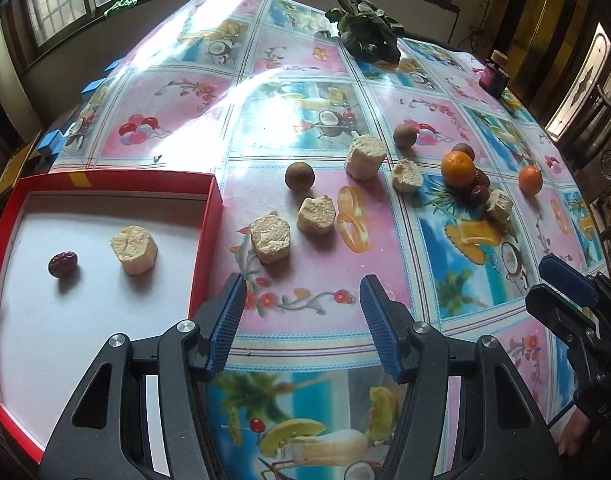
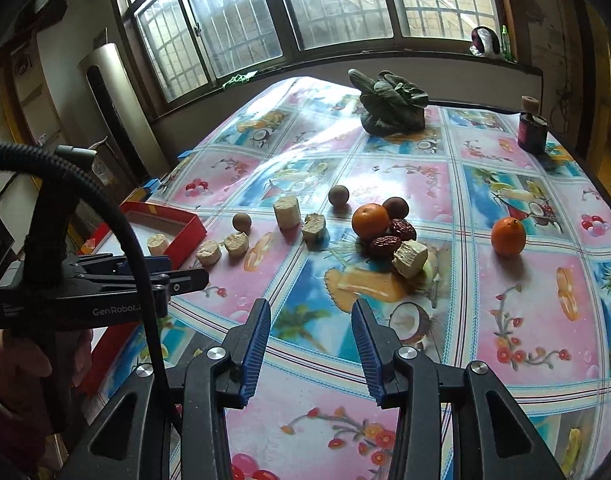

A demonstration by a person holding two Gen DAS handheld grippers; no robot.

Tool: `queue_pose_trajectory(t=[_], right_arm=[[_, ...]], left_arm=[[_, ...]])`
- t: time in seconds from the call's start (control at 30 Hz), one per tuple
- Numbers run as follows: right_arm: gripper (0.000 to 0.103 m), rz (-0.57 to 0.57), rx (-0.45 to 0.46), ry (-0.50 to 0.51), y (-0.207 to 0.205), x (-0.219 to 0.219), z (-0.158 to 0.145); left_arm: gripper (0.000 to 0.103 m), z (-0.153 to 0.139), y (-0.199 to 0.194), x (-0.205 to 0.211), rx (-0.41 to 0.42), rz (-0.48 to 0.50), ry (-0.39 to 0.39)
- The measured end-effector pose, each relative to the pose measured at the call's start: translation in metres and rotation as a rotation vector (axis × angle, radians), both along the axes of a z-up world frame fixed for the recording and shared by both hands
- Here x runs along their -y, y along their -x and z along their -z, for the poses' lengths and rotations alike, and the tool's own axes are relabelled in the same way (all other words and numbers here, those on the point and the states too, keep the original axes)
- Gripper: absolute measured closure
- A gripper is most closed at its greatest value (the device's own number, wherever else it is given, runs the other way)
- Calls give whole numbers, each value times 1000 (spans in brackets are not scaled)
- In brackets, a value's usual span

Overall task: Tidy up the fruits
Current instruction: 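Grasp a pale cake slice with the left tool while the right tool grasps another slice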

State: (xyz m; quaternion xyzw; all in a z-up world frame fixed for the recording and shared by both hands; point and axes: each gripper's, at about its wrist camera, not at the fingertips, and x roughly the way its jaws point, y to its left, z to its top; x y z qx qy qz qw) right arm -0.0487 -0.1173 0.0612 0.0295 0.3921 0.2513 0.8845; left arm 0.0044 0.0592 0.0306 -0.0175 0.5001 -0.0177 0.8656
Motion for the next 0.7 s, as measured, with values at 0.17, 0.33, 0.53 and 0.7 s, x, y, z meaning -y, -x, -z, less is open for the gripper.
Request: queue_pose_trajectory(t=[0.17,0.33,0.53,0.7], right_arm=[[62,1,-7,-9,-5,4,3],[62,0,-16,-8,-11,5,7],[62,-8,-23,-3,-16,2,9],[62,-10,-29,4,-19,-1,11]], left_arm=[[44,11,-14,-8,-17,-22,-23],[44,14,-21,-11,-19,-14,-20],[44,13,-27,-13,-7,4,15],[74,16,-29,-12,-2,16,-7]])
